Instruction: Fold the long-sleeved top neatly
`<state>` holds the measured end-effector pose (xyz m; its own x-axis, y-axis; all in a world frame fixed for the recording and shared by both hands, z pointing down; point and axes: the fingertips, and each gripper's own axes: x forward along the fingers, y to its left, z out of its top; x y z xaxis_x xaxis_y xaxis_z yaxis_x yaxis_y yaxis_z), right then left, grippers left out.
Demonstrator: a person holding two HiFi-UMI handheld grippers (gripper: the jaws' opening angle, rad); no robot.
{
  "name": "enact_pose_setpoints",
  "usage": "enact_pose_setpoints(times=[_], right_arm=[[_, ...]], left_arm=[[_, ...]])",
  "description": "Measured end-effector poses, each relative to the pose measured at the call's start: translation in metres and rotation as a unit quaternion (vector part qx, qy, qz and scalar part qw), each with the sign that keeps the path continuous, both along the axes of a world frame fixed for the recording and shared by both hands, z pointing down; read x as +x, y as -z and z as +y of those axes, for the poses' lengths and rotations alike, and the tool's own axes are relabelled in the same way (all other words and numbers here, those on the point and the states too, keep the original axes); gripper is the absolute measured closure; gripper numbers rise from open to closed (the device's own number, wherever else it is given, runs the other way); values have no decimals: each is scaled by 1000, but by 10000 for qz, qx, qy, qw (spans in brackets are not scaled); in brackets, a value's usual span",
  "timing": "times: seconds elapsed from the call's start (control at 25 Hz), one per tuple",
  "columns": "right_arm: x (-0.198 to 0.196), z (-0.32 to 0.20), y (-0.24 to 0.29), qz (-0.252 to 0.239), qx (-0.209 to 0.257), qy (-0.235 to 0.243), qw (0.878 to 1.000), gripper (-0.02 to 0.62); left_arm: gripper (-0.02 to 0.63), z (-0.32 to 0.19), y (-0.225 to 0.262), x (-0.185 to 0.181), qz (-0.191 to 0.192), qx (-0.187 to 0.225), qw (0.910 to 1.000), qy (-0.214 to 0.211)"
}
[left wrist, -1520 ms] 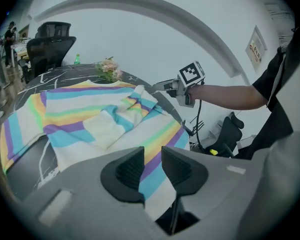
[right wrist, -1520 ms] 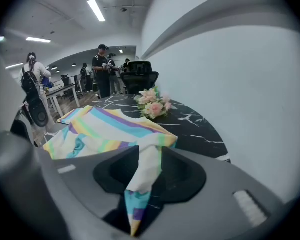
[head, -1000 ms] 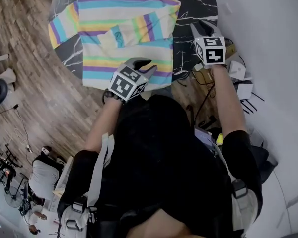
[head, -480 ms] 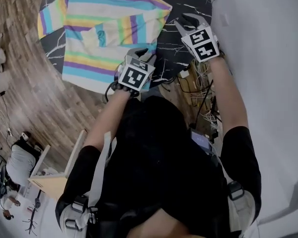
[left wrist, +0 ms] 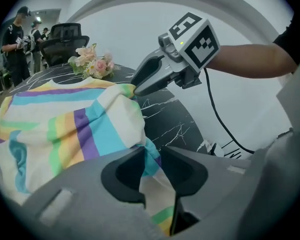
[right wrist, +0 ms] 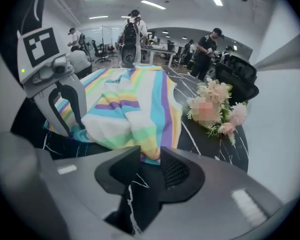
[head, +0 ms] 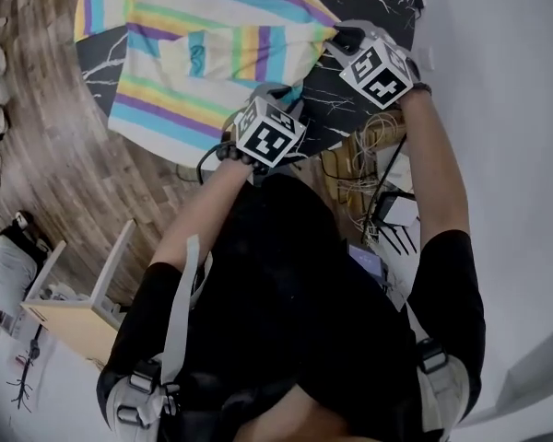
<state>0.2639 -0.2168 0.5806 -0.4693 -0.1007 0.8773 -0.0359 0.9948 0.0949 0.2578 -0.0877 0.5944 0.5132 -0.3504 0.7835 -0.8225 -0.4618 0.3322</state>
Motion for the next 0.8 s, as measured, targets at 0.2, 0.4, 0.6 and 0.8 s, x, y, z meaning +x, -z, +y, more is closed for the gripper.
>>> enact_pose_setpoints(times=[0.2, 0.4, 0.6, 0.8], right_arm=[[4, 4, -7, 263, 9, 355, 9990, 563], [22, 3, 2, 279, -191, 357, 9988, 568], [37, -5, 6, 314, -340, 254, 9986, 568], [51, -12, -5, 485, -551, 42, 9973, 566]], left_arm=[[581, 2, 0, 15, 91, -26, 9997, -205], [586, 5, 7, 28, 126, 70, 9985, -520], [586, 12, 9, 40, -141, 221, 9926, -1186], [583, 20, 5, 52, -361, 329, 9840, -1713]])
